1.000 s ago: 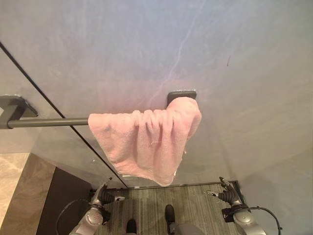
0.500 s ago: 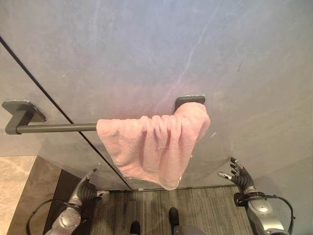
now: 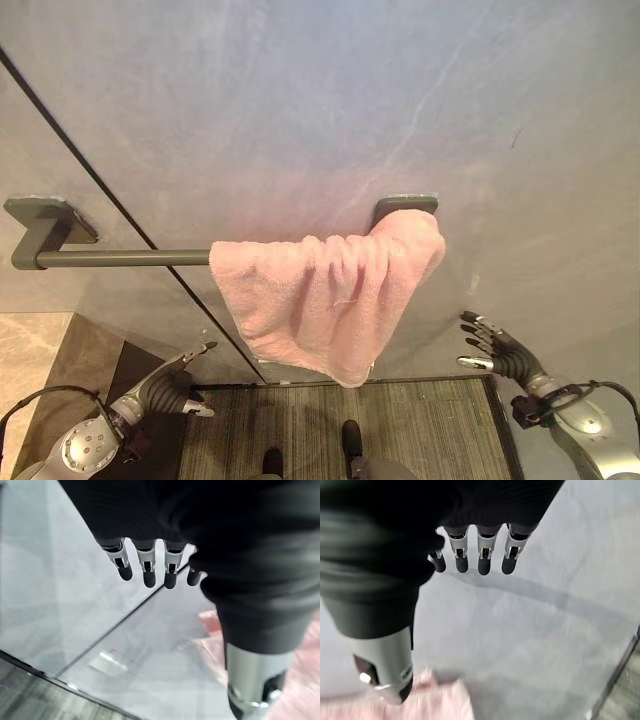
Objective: Put brush and paste in cup on sink, flatten towel.
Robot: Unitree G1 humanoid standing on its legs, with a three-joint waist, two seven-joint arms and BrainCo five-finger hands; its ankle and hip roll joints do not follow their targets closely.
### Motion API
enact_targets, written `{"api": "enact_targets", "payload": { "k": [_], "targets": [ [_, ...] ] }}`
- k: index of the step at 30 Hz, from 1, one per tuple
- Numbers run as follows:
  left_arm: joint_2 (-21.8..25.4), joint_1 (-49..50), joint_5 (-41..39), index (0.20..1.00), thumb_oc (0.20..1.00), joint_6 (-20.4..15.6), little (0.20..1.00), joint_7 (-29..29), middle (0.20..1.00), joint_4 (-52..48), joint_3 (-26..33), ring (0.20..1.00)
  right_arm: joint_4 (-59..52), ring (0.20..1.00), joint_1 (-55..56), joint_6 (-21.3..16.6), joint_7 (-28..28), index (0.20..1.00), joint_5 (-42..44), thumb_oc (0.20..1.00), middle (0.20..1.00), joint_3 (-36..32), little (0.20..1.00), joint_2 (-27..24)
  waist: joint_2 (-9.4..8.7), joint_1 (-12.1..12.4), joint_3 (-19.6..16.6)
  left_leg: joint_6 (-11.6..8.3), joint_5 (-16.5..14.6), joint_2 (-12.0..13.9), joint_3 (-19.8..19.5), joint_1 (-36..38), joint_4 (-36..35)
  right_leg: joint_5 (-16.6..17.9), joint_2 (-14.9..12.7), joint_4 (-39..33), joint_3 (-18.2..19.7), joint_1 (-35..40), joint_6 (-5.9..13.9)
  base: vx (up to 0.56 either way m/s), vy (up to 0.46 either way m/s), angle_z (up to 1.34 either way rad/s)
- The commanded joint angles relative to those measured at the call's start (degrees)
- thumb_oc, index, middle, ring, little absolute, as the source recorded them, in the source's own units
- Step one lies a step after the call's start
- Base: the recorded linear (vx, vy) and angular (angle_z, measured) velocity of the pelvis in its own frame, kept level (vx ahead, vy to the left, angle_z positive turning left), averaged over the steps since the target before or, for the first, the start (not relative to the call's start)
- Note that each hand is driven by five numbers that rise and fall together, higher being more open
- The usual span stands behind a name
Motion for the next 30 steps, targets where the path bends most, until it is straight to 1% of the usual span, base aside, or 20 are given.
{"api": "enact_targets", "payload": {
  "k": [1,2,3,4,5,6,10,16,19,22,30],
  "targets": [
    [-0.4,-4.0,-2.4,1.0,1.0,-3.1,1.0,0.0,1.0,-0.6,-0.5,1.0,-4.0,1.0,-5.2,-1.4,1.1,1.0,1.2,1.0,1.0,2.9,1.0,-0.2,-1.98,0.1,-1.7,1.02,-0.8,-0.9,-1.0,-0.9,1.9,-3.1,-7.8,2.5,0.2,2.0,8.17,0.0,0.0,0.0],
    [-1.1,-5.0,-2.1,1.0,1.0,-3.1,1.0,0.2,1.0,-0.1,-1.5,1.0,-4.0,1.0,-6.9,-1.1,0.8,1.0,0.8,1.0,1.0,4.9,1.0,0.5,-1.98,0.2,-1.8,1.11,-1.0,-1.0,-0.9,-0.8,2.0,-3.1,-7.9,2.3,0.3,2.1,8.21,0.0,0.0,0.0],
    [-1.1,-5.1,-2.1,1.0,1.0,-3.2,1.0,0.3,1.0,0.1,-1.6,1.0,-3.9,1.0,-7.1,-1.2,0.8,1.0,0.8,1.0,1.0,5.0,1.0,0.5,-1.98,0.2,-1.8,1.12,-1.0,-1.0,-0.9,-0.8,2.0,-3.0,-7.9,2.2,0.3,2.2,8.22,0.0,0.037,0.0],
    [-2.7,-6.6,-1.1,1.0,1.0,-2.9,1.0,1.1,1.0,-0.1,-2.3,1.0,-4.2,1.0,-9.7,-0.8,0.3,1.0,-0.4,1.0,1.0,7.9,1.0,2.8,-1.94,0.6,-2.0,1.33,-1.4,-1.3,-0.5,-0.5,2.2,-2.8,-8.1,1.8,0.8,2.3,8.26,0.0,0.0,0.0],
    [-2.7,-6.5,-1.1,1.0,1.0,-2.9,1.0,1.1,1.0,-0.1,-2.2,1.0,-4.2,1.0,-9.8,-0.8,0.3,1.0,-0.4,1.0,1.0,8.0,1.0,2.8,-1.95,0.6,-2.0,1.33,-1.4,-1.3,-0.5,-0.5,2.2,-2.7,-8.1,1.8,0.8,2.3,8.27,-0.01,0.036,-0.04],
    [-3.8,-7.2,-0.8,1.0,1.0,-2.7,1.0,1.4,1.0,0.4,-2.5,1.0,-4.3,1.0,-11.0,-0.6,-0.2,1.0,-1.7,1.0,1.0,9.3,1.0,3.6,-1.87,0.7,-2.1,1.37,-1.5,-1.3,-0.3,-0.4,2.2,-2.6,-8.2,1.6,0.9,2.3,8.28,-0.01,0.021,-0.06],
    [-7.0,-8.7,1.3,1.0,1.0,-2.1,1.0,3.2,1.0,1.5,-2.3,1.0,-3.8,1.0,-13.9,0.1,-2.2,1.0,-4.8,1.0,1.0,11.6,1.0,7.7,-1.71,1.1,-2.4,1.55,-1.7,-1.5,0.2,-0.3,2.4,-2.0,-8.3,0.7,1.4,2.3,8.3,-0.02,0.023,-0.06],
    [-13.0,-12.1,3.4,1.0,1.0,-1.8,1.0,6.6,1.0,4.3,-1.9,1.0,-3.9,1.0,-15.2,0.2,-5.9,1.0,-9.4,1.0,1.0,10.9,1.0,12.5,-1.6,1.0,-2.7,1.65,-1.7,-1.8,1.4,-0.2,2.2,-1.4,-8.5,0.1,2.3,1.7,8.52,-0.01,0.016,-0.11],
    [-14.5,-12.9,3.7,1.0,1.0,-1.7,1.0,7.4,1.0,4.4,-2.0,1.0,-3.9,1.0,-15.1,0.3,-6.9,1.0,-10.4,1.0,1.0,10.2,1.0,13.8,-1.56,0.9,-2.8,1.68,-1.6,-1.9,1.8,-0.1,1.9,-1.3,-8.4,0.1,2.5,1.4,8.58,-0.01,0.005,-0.08],
    [-17.5,-14.1,4.3,1.0,1.0,-1.2,1.0,8.8,1.0,4.9,-2.5,1.0,-3.7,1.0,-15.1,0.7,-8.6,1.0,-11.6,1.0,1.0,10.1,1.0,17.0,-1.72,0.7,-3.0,1.69,-1.4,-1.7,2.2,0.1,1.2,-1.3,-8.2,0.1,2.8,1.2,8.57,0.0,-0.004,-0.09],
    [-20.0,-14.8,4.7,1.0,1.0,-0.6,1.0,10.1,1.0,6.3,-2.9,1.0,-3.6,1.0,-16.4,1.2,-9.6,1.0,-12.7,1.0,1.0,11.7,1.0,19.4,-2.16,0.8,-3.1,1.63,-1.1,-1.5,2.1,0.3,0.7,-1.3,-7.9,0.1,2.6,1.3,8.46,0.0,0.0,0.0]
  ]
}}
